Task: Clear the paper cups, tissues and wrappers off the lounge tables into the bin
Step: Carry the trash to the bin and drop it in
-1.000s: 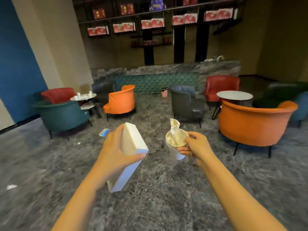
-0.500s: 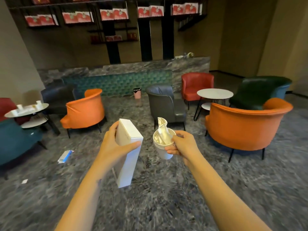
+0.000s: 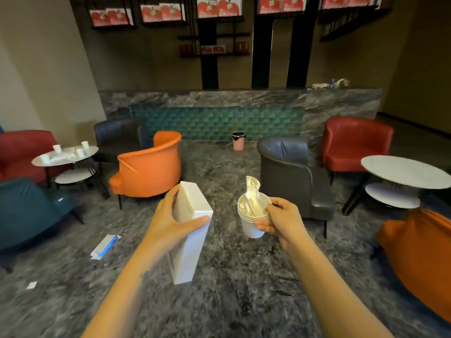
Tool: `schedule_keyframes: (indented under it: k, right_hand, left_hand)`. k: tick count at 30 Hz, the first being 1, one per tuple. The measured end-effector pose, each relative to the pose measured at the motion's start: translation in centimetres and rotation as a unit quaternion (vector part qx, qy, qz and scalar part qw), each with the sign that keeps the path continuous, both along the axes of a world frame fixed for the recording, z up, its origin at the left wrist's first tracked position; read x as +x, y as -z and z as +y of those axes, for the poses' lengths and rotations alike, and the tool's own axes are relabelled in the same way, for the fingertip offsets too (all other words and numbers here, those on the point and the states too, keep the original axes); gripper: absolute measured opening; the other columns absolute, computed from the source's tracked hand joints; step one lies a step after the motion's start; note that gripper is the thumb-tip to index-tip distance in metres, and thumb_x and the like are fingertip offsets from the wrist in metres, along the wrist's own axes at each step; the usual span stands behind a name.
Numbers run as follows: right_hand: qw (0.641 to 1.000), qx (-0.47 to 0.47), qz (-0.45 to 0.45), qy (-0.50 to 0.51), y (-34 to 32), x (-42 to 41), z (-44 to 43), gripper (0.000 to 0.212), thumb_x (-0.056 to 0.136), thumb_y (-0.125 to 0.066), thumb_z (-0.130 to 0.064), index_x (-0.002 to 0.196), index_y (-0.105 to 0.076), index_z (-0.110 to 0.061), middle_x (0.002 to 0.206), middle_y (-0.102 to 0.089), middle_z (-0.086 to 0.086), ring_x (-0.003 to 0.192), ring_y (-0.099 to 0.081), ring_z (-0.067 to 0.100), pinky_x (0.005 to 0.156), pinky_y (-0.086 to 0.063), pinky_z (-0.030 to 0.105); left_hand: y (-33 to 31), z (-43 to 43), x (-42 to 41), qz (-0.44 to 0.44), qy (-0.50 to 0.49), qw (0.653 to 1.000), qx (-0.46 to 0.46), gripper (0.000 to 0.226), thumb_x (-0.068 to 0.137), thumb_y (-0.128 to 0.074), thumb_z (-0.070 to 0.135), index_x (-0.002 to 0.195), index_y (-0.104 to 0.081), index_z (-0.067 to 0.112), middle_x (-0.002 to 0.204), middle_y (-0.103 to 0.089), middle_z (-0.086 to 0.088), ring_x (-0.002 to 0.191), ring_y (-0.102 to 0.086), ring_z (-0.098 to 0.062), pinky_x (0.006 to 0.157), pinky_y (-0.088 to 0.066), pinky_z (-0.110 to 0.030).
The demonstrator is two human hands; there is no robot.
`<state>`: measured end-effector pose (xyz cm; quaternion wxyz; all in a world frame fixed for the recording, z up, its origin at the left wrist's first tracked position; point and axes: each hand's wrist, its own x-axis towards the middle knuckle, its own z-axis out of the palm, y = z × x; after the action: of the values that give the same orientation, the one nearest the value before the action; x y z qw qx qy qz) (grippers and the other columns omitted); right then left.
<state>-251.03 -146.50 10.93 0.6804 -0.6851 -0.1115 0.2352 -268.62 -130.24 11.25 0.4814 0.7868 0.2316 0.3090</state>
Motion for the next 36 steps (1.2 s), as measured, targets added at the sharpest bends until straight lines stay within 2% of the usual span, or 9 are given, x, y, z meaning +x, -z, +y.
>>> schedule_keyframes:
  k: [6,9,13,18,21,26,30,32,36]
  right_hand:
    - [1.0,-0.003,0.0,0.013,0.2,18.4,15.0,0.021,0.093,-0.044,-0.006,0.106,-0.06,-0.005,0.089,-0.067,0.02,0.053,-0.063,0.022,0.045,-0.054,0.024]
    - [0.999,0.008,0.005,0.035,-1.2,27.9,21.6,0.021,0.091,-0.044,-0.004,0.105,-0.06,-0.005,0.084,-0.066,0.02,0.051,-0.063,0.022,0.048,-0.056,0.026]
    - [0.998,0.013,-0.006,0.055,-2.3,40.4,29.5,0.023,0.091,-0.042,-0.004,0.104,-0.061,-0.006,0.091,-0.067,0.02,0.049,-0.063,0.021,0.046,-0.054,0.025]
    - [0.998,0.018,-0.005,0.065,-0.3,56.6,39.7,0.022,0.092,-0.042,-0.003,0.104,-0.06,-0.007,0.088,-0.066,0.018,0.044,-0.062,0.017,0.042,-0.051,0.022]
    - [0.997,0.025,0.002,0.07,0.8,67.4,46.5,0.022,0.091,-0.043,-0.002,0.105,-0.059,-0.006,0.09,-0.066,0.014,0.045,-0.063,0.018,0.042,-0.051,0.021]
    - [0.998,0.018,0.021,0.064,0.3,83.7,58.3,0.024,0.092,-0.042,-0.001,0.11,-0.057,-0.003,0.092,-0.064,0.02,0.041,-0.06,0.017,0.04,-0.051,0.022]
    - [0.998,0.01,0.026,0.06,-0.1,96.2,69.0,0.023,0.092,-0.044,-0.003,0.111,-0.057,-0.002,0.096,-0.064,0.023,0.046,-0.062,0.018,0.04,-0.05,0.022]
    - [0.998,0.013,0.026,0.053,0.5,102.4,74.6,0.023,0.092,-0.046,-0.003,0.111,-0.058,-0.002,0.1,-0.063,0.023,0.053,-0.064,0.019,0.041,-0.05,0.021]
    - [0.998,0.022,0.025,0.045,2.5,115.2,86.3,0.022,0.093,-0.046,-0.004,0.111,-0.058,-0.001,0.094,-0.063,0.021,0.045,-0.063,0.016,0.04,-0.049,0.021]
  left_hand:
    - [1.3,15.8,19.7,-0.007,0.03,0.999,-0.026,0.11,0.039,-0.074,0.065,0.138,-0.032,0.041,0.139,-0.041,0.009,0.125,-0.044,-0.017,0.1,-0.042,-0.049]
    - [-0.2,22.9,30.2,0.002,0.061,0.998,-0.026,0.11,0.04,-0.075,0.067,0.137,-0.03,0.044,0.139,-0.04,0.01,0.125,-0.044,-0.014,0.099,-0.043,-0.048]
    - [-1.5,31.5,43.7,0.001,0.087,0.996,-0.024,0.11,0.039,-0.076,0.067,0.137,-0.032,0.044,0.139,-0.04,0.008,0.124,-0.043,-0.013,0.1,-0.043,-0.048]
    - [0.6,41.9,61.2,0.006,0.092,0.995,-0.024,0.113,0.038,-0.075,0.066,0.139,-0.029,0.042,0.139,-0.04,0.008,0.122,-0.046,-0.015,0.098,-0.044,-0.049]
    - [2.0,48.9,72.2,0.003,0.107,0.994,-0.031,0.107,0.043,-0.077,0.061,0.137,-0.029,0.045,0.14,-0.039,0.009,0.122,-0.045,-0.014,0.098,-0.044,-0.046]
    - [0.7,60.7,87.5,0.023,0.081,0.996,-0.031,0.103,0.05,-0.084,0.056,0.136,-0.027,0.047,0.14,-0.038,0.008,0.121,-0.044,-0.015,0.097,-0.045,-0.046]
    - [-0.6,71.1,98.4,0.02,0.059,0.997,-0.036,0.112,0.04,-0.076,0.064,0.139,-0.026,0.045,0.139,-0.04,0.008,0.122,-0.045,-0.017,0.097,-0.045,-0.049]
    - [-0.2,76.5,103.8,0.012,0.052,0.998,-0.039,0.111,0.042,-0.077,0.062,0.139,-0.026,0.046,0.14,-0.039,0.008,0.122,-0.046,-0.017,0.097,-0.045,-0.049]
    - [1.8,88.3,116.1,0.004,0.045,0.998,-0.039,0.109,0.048,-0.082,0.059,0.14,-0.024,0.044,0.143,-0.036,0.008,0.124,-0.043,-0.017,0.098,-0.044,-0.049]
